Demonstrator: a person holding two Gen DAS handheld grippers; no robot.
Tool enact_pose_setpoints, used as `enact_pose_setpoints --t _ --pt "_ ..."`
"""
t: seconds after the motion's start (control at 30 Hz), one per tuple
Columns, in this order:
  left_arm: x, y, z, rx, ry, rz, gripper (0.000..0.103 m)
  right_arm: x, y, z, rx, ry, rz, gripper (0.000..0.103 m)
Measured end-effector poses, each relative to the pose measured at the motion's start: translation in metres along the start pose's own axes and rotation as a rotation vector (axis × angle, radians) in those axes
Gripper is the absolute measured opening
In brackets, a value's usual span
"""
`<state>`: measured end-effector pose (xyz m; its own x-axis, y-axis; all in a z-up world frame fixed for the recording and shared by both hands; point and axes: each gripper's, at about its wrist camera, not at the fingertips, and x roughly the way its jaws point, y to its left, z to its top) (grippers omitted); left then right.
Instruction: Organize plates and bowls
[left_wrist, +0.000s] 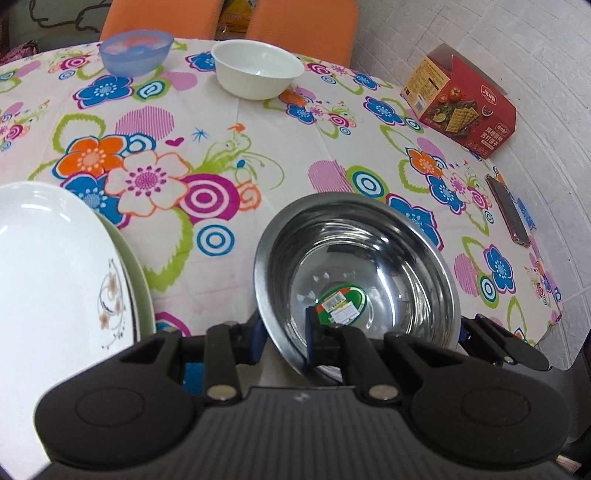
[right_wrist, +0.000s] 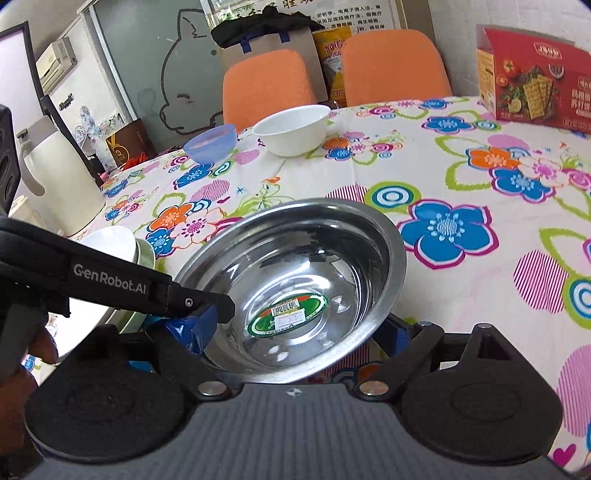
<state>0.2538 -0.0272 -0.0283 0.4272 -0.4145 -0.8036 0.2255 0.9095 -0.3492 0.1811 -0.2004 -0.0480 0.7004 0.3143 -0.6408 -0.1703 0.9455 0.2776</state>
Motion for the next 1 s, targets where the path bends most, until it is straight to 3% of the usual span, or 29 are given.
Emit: enact_pose_setpoints --t 0.07,0.1,0.13,0.17,0.3,0.43,0.67,1.0 --pt "0.000 -0.001 0.001 0.004 -0.008 0.011 0.009 0.000 -0.002 -0.002 0.005 -0.005 0.009 0.077" --pt "-0.001 -0.001 0.002 0.005 -0.015 0.023 0.022 -0.001 -0.004 -0.002 0.008 -0.003 0.009 0.077" --pt "-0.002 -0.001 0.002 0.003 -0.027 0.048 0.045 -0.002 -0.005 -0.001 0.012 -0.007 0.005 0.077" --pt "-0.005 -0.001 0.003 0.002 -0.047 0.060 0.049 -0.003 -0.007 -0.001 0.016 -0.010 0.000 0.077" --pt "-0.016 0.003 0.007 -0.002 -0.080 0.035 0.049 -0.014 -0.023 0.002 0.067 -0.047 -0.023 0.077" --pt "-0.028 0.001 0.010 0.013 -0.125 0.060 0.050 -0.030 -0.040 0.006 0.119 -0.097 -0.059 0.077" --pt "-0.041 0.003 0.015 0.034 -0.151 0.059 0.053 -0.044 -0.053 0.020 0.121 -0.120 -0.088 0.078" --pt "-0.045 0.020 0.055 0.036 -0.174 0.087 0.057 -0.029 -0.026 0.086 -0.109 -0.124 -0.093 0.078"
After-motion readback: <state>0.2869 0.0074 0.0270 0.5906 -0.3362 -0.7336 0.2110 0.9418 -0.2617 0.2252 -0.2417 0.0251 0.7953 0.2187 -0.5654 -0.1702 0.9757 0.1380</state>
